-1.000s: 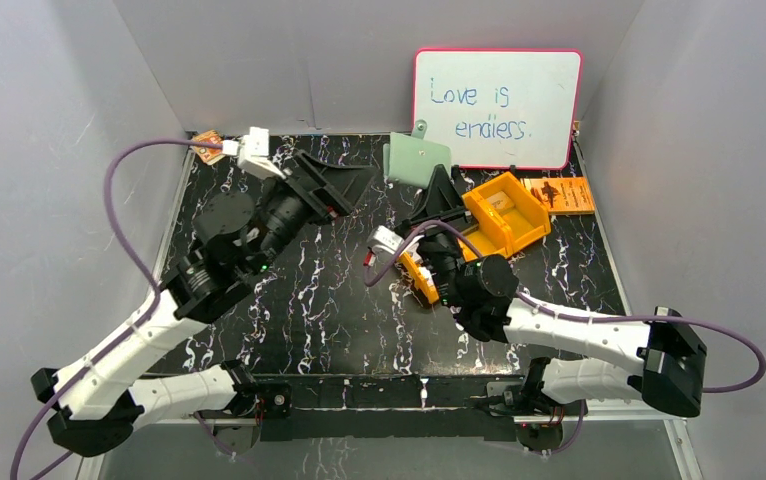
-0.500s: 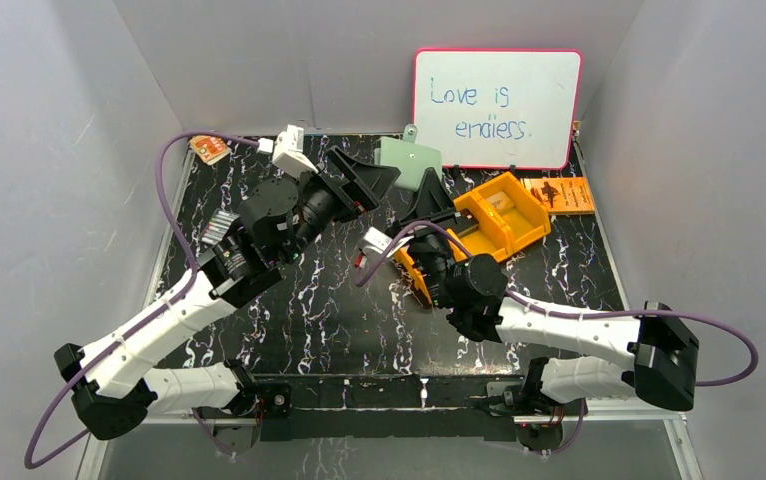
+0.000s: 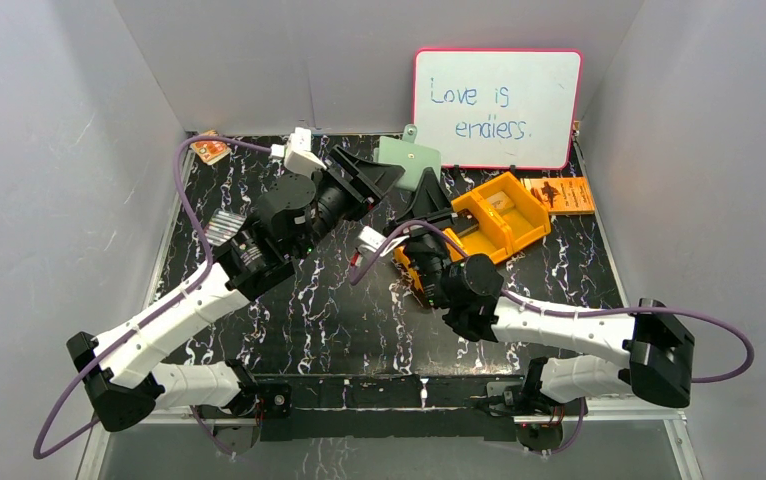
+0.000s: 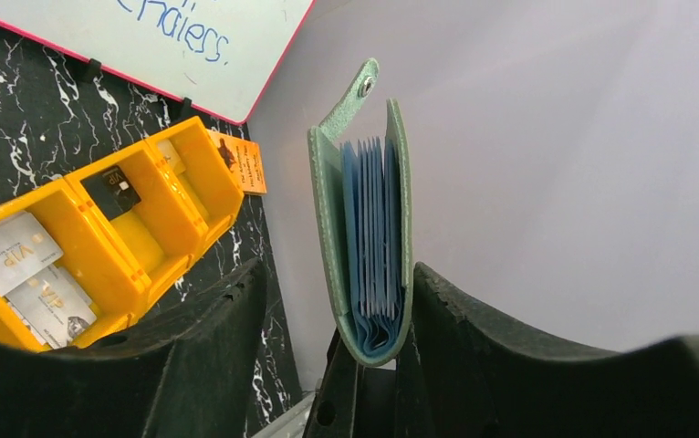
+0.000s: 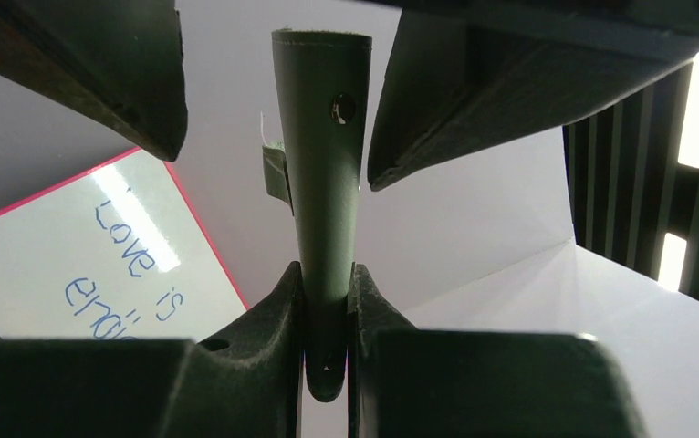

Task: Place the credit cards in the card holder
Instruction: Close the card holder at the center of the board.

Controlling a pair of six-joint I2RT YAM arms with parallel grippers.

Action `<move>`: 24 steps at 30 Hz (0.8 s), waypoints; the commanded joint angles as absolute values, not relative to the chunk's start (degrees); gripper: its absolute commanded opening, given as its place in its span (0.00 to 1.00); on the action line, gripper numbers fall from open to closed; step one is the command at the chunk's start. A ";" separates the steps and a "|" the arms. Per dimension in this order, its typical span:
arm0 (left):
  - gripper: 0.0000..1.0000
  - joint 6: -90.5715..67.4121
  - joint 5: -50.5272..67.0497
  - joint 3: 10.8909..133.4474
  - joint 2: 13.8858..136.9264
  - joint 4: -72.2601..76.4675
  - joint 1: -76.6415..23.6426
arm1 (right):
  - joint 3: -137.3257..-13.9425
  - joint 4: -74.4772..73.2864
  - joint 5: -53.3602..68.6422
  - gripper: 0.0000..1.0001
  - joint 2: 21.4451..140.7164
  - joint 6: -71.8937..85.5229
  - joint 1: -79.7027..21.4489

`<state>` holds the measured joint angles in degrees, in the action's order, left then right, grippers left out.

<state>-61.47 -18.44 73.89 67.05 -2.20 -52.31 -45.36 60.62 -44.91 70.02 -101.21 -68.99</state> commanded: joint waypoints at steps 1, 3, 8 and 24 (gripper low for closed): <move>0.52 -65.96 -19.53 76.49 66.52 -0.30 -52.29 | -49.26 67.32 -45.37 0.00 69.60 -103.36 -69.65; 0.48 -66.56 -19.72 76.70 66.55 -0.29 -52.29 | -49.38 67.50 -45.40 0.00 69.71 -103.74 -69.78; 0.44 -67.53 -19.68 76.35 66.23 -0.35 -52.30 | -49.54 67.97 -45.68 0.00 70.10 -104.27 -70.04; 0.30 -65.84 -20.12 75.73 65.84 -0.28 -52.30 | -50.39 68.47 -45.70 0.00 71.61 -104.50 -70.30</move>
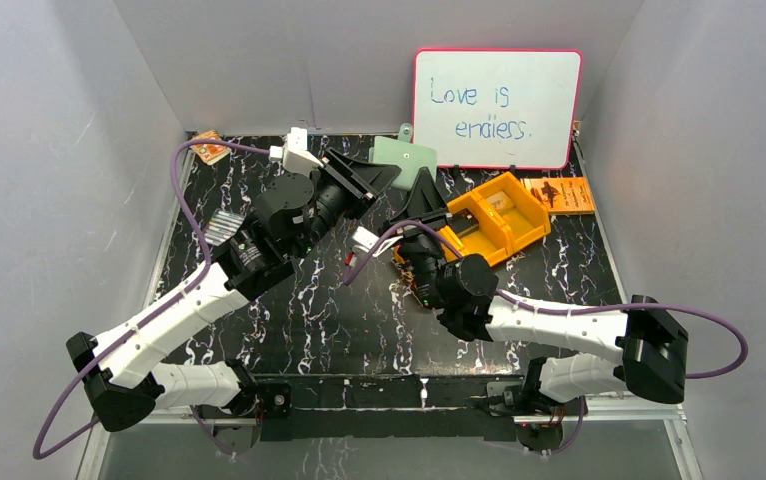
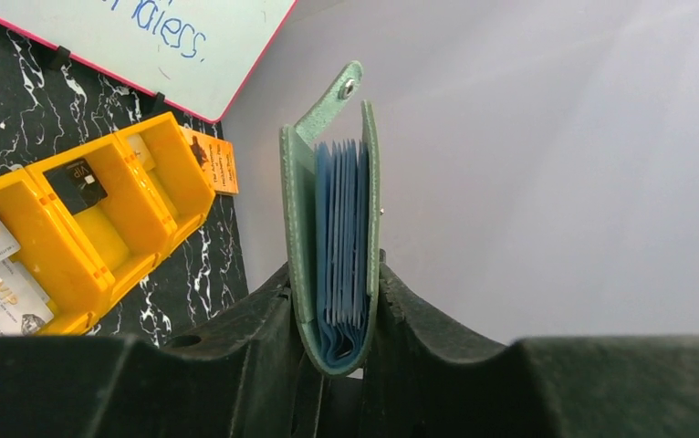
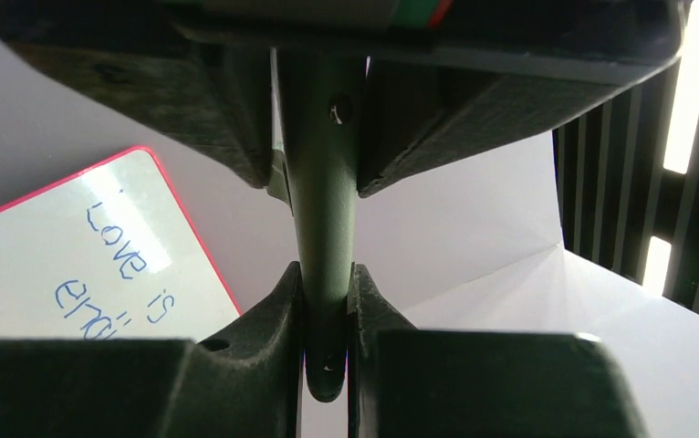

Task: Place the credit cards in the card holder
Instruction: Close the card holder at the center of the board.

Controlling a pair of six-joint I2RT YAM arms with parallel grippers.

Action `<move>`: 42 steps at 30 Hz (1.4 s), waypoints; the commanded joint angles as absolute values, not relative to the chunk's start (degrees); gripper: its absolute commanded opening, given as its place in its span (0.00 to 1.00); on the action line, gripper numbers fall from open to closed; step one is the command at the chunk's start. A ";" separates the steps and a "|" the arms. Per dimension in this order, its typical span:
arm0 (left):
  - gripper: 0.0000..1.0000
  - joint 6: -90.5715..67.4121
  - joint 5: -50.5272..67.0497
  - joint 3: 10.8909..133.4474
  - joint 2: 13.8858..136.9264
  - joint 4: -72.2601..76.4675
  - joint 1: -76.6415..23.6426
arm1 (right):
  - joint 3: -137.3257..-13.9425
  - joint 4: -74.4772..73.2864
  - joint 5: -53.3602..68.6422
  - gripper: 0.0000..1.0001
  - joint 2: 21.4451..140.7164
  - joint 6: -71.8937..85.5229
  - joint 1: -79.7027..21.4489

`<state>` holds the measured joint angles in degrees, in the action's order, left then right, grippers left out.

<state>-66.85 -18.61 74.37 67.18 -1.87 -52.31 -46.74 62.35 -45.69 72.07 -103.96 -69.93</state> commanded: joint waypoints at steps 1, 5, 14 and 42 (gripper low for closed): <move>0.28 -65.71 -20.17 75.66 65.76 0.52 -52.28 | -50.42 68.47 -45.68 0.00 71.58 -104.42 -70.39; 0.31 -65.60 -20.60 75.14 65.40 1.66 -52.31 | -50.40 68.38 -45.83 0.00 71.72 -104.18 -70.40; 0.45 -64.63 -22.53 74.40 64.78 1.83 -52.29 | -50.54 67.92 -46.00 0.00 71.68 -103.37 -70.52; 0.00 -56.45 -29.76 71.80 59.62 -0.50 -51.11 | -52.37 42.55 -50.33 0.99 66.72 -85.81 -76.79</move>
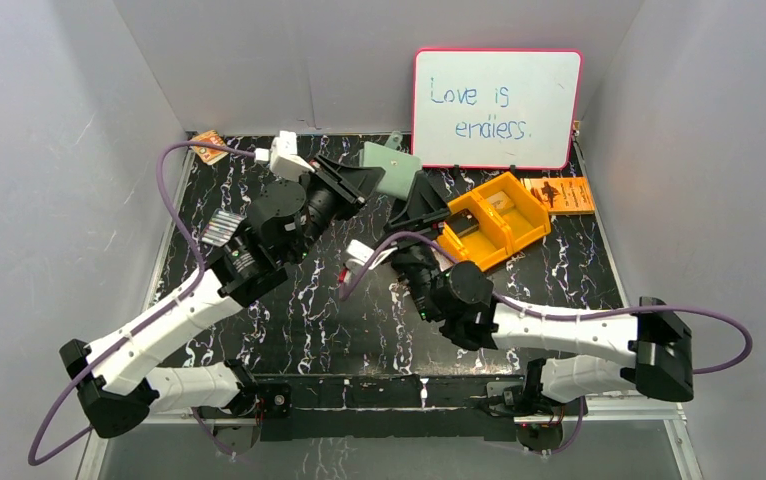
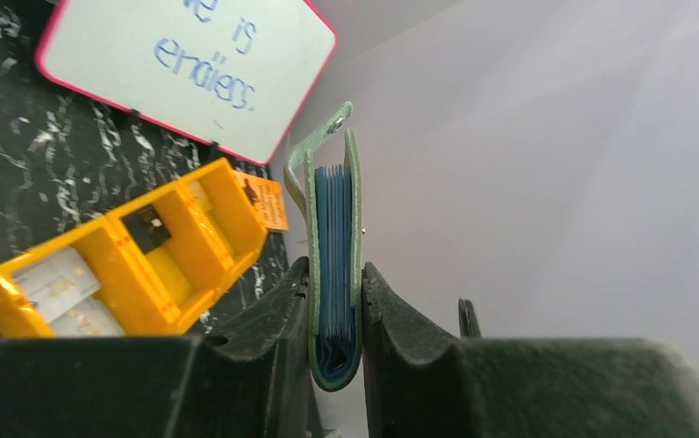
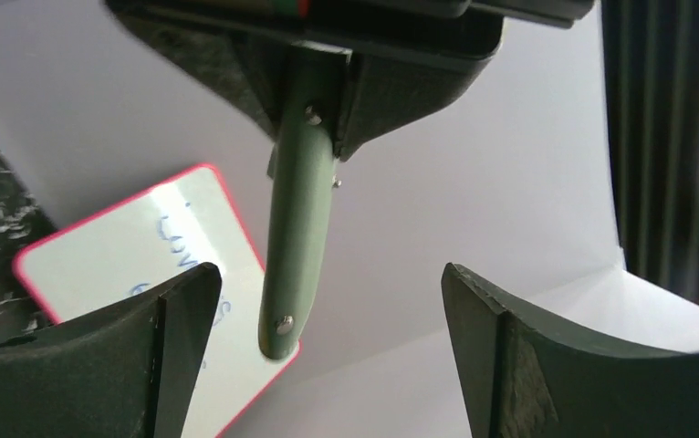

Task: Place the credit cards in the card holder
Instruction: Close the card holder at the center of the board.

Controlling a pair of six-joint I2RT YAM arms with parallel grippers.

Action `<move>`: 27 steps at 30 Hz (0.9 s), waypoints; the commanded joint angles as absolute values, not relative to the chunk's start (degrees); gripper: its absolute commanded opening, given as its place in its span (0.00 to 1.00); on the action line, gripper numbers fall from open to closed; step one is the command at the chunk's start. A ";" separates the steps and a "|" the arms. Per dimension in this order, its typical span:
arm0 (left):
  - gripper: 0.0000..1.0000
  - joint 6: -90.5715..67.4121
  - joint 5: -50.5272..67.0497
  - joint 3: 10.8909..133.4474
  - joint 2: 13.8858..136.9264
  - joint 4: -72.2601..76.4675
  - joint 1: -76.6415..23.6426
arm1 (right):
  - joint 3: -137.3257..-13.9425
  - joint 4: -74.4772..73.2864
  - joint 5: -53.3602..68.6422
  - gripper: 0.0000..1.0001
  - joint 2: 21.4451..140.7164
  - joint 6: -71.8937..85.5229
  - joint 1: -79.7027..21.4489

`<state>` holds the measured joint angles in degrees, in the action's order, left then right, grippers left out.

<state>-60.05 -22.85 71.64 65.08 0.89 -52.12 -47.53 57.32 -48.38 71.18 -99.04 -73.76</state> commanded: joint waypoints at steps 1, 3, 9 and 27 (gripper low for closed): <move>0.00 -55.44 -31.05 71.60 58.59 -2.01 -50.93 | -54.12 35.53 -50.03 0.99 65.75 -79.99 -77.57; 0.00 -52.87 -33.21 71.65 56.47 -4.38 -50.48 | -60.51 21.18 -48.25 0.99 64.80 -64.72 -78.03; 0.00 -42.58 -34.10 71.98 50.19 -15.16 -50.36 | -84.26 -11.14 -23.14 0.99 67.39 -20.23 -65.30; 0.00 -42.25 5.75 65.92 33.30 -28.65 -50.36 | -76.23 -13.86 31.07 0.85 59.14 17.85 -42.89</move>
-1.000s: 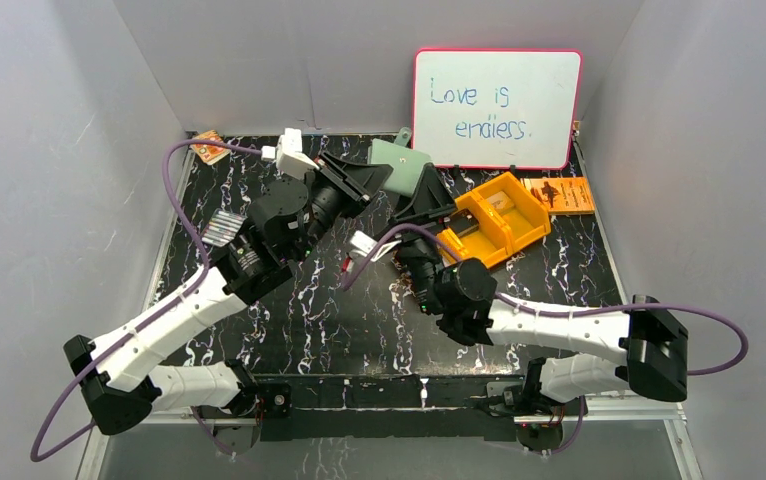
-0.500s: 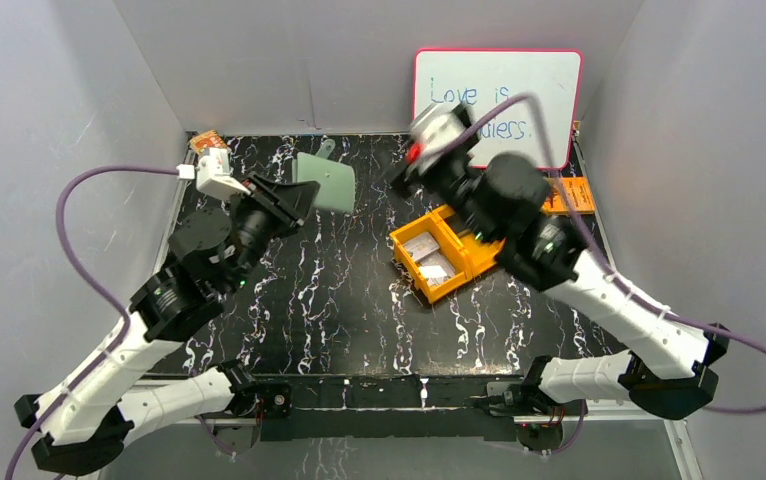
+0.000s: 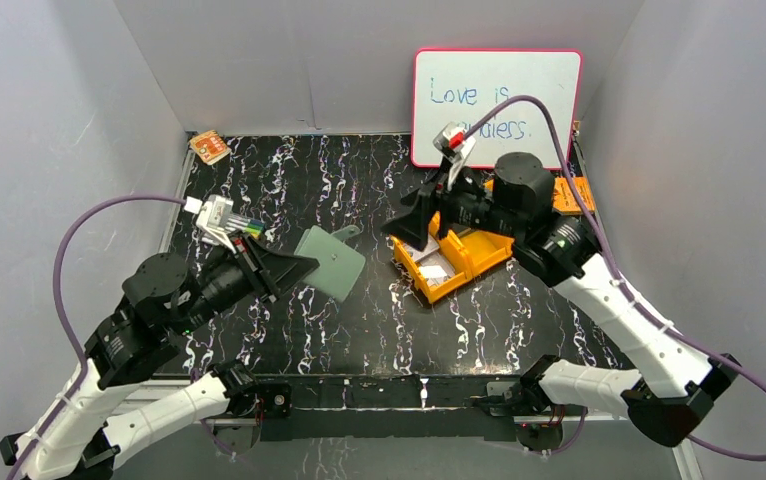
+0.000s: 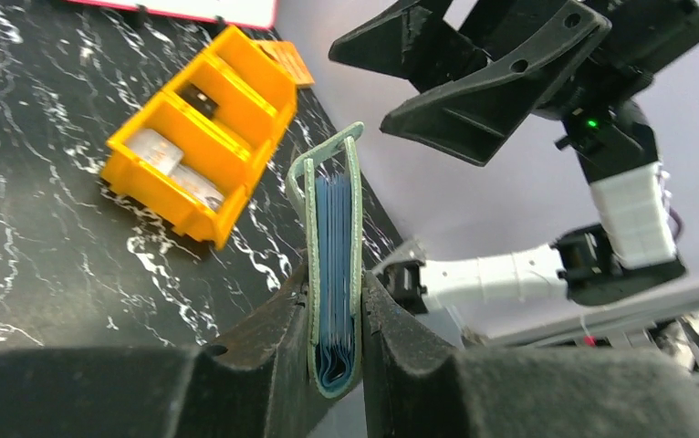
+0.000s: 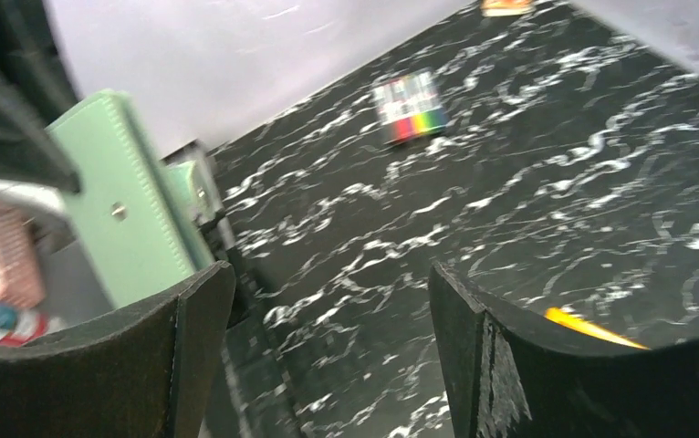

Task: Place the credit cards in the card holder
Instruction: Close the card holder at the center of the board.

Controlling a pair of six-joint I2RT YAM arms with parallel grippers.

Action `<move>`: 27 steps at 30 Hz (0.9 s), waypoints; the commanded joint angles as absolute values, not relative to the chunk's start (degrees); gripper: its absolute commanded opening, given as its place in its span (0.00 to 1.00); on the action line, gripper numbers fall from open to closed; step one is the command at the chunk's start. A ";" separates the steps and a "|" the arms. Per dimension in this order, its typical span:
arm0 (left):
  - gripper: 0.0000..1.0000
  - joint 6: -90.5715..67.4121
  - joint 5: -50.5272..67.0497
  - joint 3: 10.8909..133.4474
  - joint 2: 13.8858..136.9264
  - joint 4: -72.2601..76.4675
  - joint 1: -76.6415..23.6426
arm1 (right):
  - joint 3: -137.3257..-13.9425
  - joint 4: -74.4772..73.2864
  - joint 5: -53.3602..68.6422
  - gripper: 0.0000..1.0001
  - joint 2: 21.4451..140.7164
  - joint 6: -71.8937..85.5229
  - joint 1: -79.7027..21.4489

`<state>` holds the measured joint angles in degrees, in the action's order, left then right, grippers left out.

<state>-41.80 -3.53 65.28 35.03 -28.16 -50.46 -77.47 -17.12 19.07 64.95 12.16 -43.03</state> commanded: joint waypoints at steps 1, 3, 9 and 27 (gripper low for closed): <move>0.00 -42.18 6.40 66.06 33.14 -28.83 -50.36 | -75.63 -14.10 32.20 0.83 58.63 18.18 -42.87; 0.00 -41.87 7.83 66.35 33.24 -28.91 -50.36 | -74.32 -13.87 34.24 0.80 57.57 19.57 -42.88; 0.00 -40.30 11.83 67.08 35.07 -28.44 -50.37 | -68.91 -5.15 40.99 0.68 56.22 27.08 -42.84; 0.00 -40.33 13.36 65.95 34.88 -26.24 -50.36 | -66.54 -1.64 43.23 0.53 59.39 31.11 -42.93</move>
